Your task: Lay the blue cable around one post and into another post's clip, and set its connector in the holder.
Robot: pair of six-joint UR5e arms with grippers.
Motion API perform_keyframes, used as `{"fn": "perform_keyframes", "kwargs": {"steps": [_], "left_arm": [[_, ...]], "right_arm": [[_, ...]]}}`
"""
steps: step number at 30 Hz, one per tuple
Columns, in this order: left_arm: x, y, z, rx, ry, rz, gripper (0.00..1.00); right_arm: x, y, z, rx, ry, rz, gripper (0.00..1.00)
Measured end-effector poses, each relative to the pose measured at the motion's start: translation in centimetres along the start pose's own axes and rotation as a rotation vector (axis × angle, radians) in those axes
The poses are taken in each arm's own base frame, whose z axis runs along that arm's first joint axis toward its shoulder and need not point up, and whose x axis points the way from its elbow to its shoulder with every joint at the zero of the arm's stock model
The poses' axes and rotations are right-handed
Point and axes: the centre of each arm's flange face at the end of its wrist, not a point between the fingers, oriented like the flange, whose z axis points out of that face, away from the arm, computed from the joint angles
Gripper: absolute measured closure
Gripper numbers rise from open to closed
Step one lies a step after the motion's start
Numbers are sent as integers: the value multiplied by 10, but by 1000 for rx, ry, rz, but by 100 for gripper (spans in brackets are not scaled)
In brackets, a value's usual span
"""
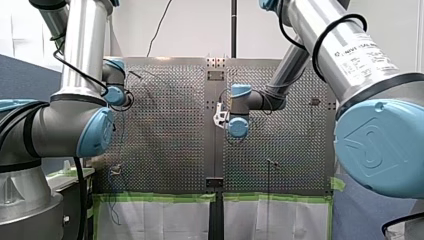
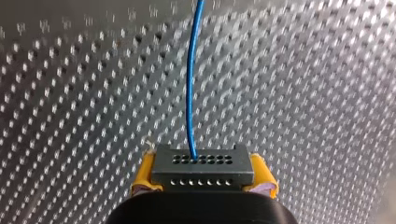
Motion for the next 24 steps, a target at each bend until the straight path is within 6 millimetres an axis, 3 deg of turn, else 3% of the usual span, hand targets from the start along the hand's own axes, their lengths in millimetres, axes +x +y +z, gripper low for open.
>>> {"fn": "perform_keyframes", "kwargs": {"steps": [9, 24], "left_arm": [[0, 0, 0, -1, 1, -2, 0], [0, 0, 0, -5, -1, -6, 0]], "right_arm": [[-22, 34, -13, -104, 5, 8, 100], [-114, 106, -54, -243, -78, 30, 100]]}}
